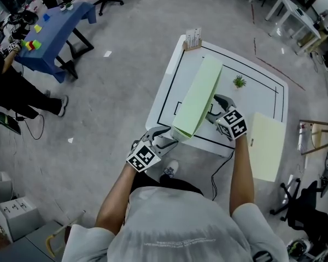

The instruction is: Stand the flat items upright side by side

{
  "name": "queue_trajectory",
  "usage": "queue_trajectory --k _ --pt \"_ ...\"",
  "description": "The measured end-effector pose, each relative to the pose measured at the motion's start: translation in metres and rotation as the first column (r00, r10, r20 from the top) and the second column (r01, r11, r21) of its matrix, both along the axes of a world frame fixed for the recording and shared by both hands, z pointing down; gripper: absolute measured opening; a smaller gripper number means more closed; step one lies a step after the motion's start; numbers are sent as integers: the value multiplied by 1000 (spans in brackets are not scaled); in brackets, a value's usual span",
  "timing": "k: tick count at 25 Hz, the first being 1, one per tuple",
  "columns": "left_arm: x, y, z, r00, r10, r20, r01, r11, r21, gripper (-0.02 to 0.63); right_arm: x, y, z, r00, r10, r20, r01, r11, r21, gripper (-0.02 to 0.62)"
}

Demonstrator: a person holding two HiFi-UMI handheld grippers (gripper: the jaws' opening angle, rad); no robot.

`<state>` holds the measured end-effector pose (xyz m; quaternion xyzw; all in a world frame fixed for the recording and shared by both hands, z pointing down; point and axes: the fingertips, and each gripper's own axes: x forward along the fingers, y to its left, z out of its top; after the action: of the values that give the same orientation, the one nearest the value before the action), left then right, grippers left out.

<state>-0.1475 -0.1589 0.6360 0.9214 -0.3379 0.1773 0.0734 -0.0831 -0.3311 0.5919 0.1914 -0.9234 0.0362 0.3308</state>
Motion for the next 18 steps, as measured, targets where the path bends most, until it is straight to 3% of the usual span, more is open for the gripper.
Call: queue_trajectory --k 2,4,18 --pt "-1 -5 1 1000 -2 10 1 1000 5 236 -4 -5 2 1000 3 -1 -3 1000 1 367" --pt "-2 -9 1 1000 -1 16 1 1000 7 167 -8 -10 3 1000 4 -13 -4 1000 3 367" --pt "3 -36 -9 998 -63 0 63 998 -15 189 -10 -15 15 992 -9 -124 13 999 33 367"
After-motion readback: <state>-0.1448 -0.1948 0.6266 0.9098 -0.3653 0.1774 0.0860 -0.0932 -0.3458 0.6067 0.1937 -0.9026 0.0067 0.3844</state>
